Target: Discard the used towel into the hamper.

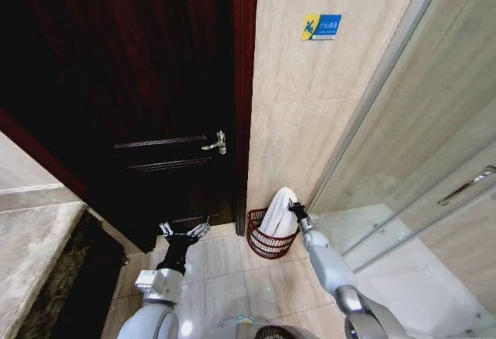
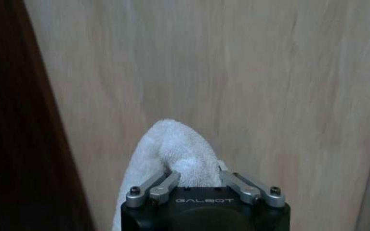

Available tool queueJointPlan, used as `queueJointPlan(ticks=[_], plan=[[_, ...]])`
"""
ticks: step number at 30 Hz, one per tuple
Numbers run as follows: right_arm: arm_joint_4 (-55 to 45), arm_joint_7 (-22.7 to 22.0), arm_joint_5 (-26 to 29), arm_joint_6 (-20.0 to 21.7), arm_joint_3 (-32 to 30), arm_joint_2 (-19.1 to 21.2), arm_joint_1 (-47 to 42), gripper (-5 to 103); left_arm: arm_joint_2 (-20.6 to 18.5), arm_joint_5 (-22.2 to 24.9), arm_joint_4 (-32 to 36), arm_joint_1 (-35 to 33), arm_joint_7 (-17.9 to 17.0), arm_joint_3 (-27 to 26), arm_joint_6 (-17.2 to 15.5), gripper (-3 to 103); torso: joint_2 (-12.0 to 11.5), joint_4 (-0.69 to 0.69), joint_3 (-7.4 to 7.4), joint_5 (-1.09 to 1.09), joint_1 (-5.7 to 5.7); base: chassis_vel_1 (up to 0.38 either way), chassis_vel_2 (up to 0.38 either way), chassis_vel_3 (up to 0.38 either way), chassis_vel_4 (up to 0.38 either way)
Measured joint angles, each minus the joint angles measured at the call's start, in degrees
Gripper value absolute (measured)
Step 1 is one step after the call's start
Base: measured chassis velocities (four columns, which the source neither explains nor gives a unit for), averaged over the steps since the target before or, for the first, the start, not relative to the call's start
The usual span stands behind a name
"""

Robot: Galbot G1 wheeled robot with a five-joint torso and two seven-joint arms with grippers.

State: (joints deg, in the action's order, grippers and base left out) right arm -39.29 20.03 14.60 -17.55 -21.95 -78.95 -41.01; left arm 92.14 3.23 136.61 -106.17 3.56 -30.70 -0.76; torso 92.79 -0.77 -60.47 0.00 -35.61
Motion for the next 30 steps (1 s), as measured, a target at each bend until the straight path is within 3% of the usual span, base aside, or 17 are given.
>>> queueJointPlan(ticks=[6,15,22,23,28,30], plan=[[3.5,1.0,-2.5,7.1,0.2,0.3,1.9,13,0.0,0.0,0.0,0.0,0.0,0.0,0.0,100,0.0,-0.01,0.00,0.00,0.00,0.000,0.000,0.000,0.000],[12.8,3.0,-9.1,10.0,-1.9,-1.0,6.9,13,0.0,0.0,0.0,0.0,0.0,0.0,0.0,100,0.0,-0.01,0.00,-0.01,0.00,0.000,0.000,0.000,0.000],[17.0,-0.4,-15.4,10.4,-5.0,-2.5,9.9,10,0.0,0.0,0.0,0.0,0.0,0.0,0.0,100,0.0,-0.01,0.00,-0.01,-0.01,0.000,0.000,0.000,0.000],[17.2,-0.7,-15.8,10.5,-5.1,-2.5,10.3,19,0.0,0.0,0.0,0.0,0.0,0.0,0.0,100,0.0,-0.01,0.00,-0.01,-0.01,0.000,0.000,0.000,0.000],[17.6,-1.9,-16.9,10.6,-5.1,-2.6,10.9,30,0.0,0.0,0.0,0.0,0.0,0.0,0.0,100,0.0,-0.01,0.00,-0.01,-0.01,0.000,0.000,0.000,0.000],[17.7,-2.8,-19.7,10.3,-6.0,-2.9,11.1,40,0.0,0.0,0.0,0.0,0.0,0.0,0.0,100,0.0,-0.01,0.00,0.02,-0.01,0.000,0.000,0.000,0.000]])
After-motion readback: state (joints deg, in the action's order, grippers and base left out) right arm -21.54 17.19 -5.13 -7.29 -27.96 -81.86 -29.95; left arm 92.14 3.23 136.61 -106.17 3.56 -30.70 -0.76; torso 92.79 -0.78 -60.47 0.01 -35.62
